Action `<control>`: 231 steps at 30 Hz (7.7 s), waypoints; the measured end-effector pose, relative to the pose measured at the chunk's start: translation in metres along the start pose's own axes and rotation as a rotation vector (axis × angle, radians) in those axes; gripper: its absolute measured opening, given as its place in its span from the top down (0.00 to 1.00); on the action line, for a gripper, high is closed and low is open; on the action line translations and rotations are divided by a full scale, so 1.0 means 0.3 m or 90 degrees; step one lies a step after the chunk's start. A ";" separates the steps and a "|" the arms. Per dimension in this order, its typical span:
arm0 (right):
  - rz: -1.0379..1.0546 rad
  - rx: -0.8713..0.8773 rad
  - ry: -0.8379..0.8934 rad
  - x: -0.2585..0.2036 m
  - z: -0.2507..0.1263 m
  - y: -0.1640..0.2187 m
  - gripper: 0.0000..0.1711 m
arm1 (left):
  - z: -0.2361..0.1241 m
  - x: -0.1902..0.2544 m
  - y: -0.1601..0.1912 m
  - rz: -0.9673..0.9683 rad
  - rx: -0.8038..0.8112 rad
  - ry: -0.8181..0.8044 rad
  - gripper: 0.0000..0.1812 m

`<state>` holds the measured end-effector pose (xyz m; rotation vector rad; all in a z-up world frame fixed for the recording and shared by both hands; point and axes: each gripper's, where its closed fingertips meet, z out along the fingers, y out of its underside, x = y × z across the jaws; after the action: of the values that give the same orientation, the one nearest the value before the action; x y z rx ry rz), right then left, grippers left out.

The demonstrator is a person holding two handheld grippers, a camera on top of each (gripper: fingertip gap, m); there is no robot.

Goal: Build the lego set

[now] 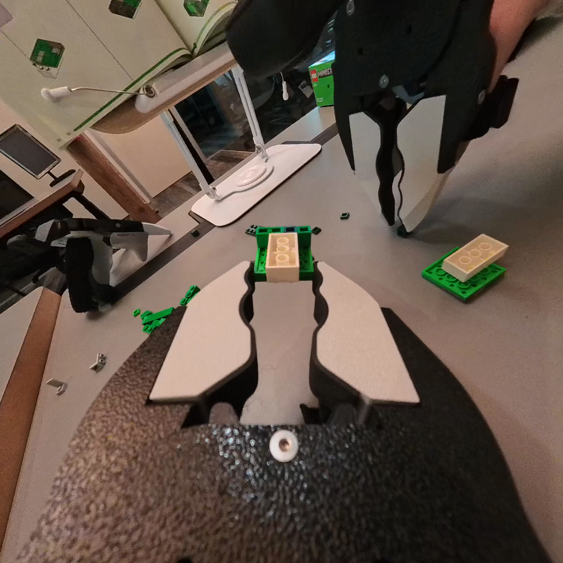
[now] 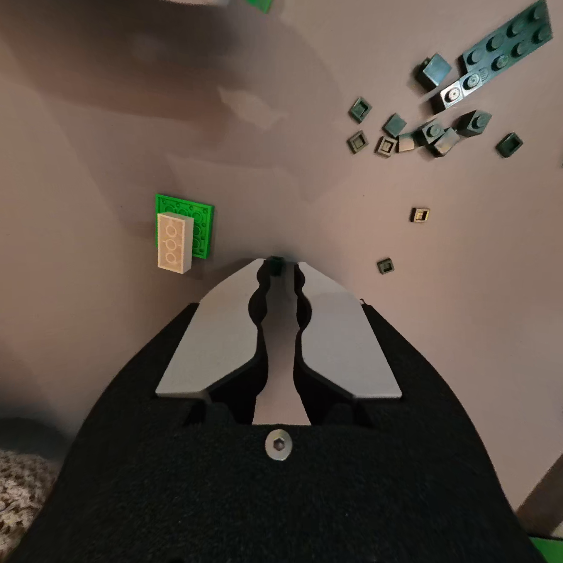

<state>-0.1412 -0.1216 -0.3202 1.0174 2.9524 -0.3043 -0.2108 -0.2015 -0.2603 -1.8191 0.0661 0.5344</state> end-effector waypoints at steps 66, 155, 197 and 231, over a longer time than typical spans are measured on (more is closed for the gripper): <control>0.002 0.468 0.246 -0.009 -0.228 -0.317 0.94 | 0.041 0.056 -0.060 -0.564 0.041 -0.072 0.80; -0.491 0.393 0.805 0.029 -0.225 -0.299 0.88 | 0.027 0.074 -0.104 -0.392 0.060 0.004 0.80; -0.583 0.242 0.602 -0.027 -0.090 -0.256 0.88 | -0.002 0.137 -0.011 0.154 -0.074 0.059 0.90; -0.398 0.355 0.626 0.020 -0.139 -0.307 0.89 | -0.009 0.060 -0.058 -0.308 -0.008 0.093 0.72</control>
<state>-0.1998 -0.1814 -0.2631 0.1531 4.1909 -0.8873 -0.1886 -0.1943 -0.2513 -1.8029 -0.2737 0.0591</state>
